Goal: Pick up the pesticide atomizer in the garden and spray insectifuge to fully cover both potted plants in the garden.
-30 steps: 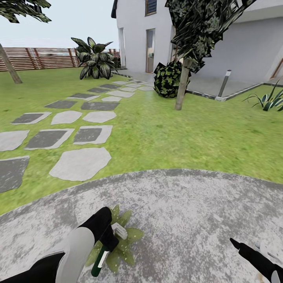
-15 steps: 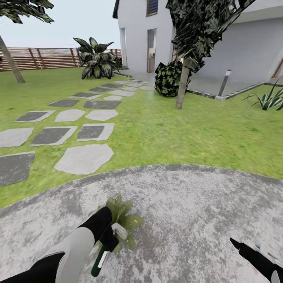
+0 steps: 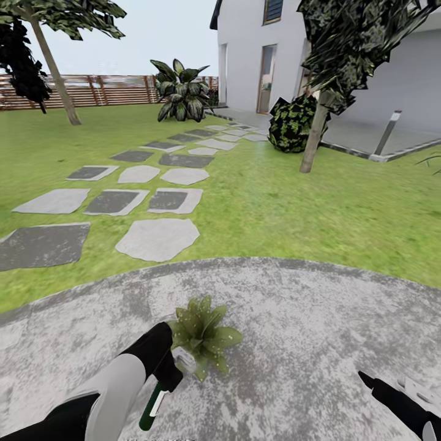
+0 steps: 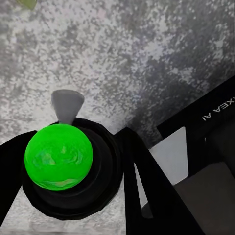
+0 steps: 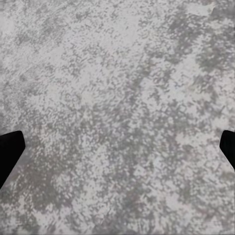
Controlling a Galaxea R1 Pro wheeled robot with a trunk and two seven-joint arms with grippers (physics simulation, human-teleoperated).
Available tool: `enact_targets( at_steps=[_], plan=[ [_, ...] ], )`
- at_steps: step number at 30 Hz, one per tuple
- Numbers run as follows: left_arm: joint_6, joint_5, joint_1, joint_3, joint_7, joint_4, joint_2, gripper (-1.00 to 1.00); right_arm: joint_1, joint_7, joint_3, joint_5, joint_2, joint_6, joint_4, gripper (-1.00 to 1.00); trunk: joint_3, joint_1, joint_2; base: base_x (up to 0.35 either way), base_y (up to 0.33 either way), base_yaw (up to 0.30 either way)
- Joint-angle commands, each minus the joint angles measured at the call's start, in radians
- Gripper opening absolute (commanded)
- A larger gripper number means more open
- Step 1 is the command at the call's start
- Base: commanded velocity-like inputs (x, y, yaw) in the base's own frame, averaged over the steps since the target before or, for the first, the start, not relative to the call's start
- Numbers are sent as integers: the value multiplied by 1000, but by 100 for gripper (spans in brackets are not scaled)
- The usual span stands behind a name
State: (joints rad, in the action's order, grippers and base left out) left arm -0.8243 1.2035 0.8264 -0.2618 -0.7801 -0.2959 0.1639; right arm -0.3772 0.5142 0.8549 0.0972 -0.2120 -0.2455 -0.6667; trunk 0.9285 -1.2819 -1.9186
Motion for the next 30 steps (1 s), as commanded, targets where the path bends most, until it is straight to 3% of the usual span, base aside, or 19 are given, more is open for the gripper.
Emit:
enact_targets(
  at_steps=[1,9,18,30],
  plan=[
    [-4,10,0,-8,-7,-2,0,-100,-1,9,6,10,1,-5,-2,100,1,0,0,0,0,261],
    [-4,8,0,-8,-7,-2,-1,-100,-1,9,6,10,1,-5,-1,100,1,0,0,-204,40,105],
    [-4,8,0,-8,-7,-2,-1,-100,-1,10,7,9,1,-5,-1,100,1,0,0,-16,8,-5],
    [0,9,0,-4,-7,-2,1,-100,-1,9,7,8,1,-5,-2,100,1,0,0,-44,0,-262]
  ],
)
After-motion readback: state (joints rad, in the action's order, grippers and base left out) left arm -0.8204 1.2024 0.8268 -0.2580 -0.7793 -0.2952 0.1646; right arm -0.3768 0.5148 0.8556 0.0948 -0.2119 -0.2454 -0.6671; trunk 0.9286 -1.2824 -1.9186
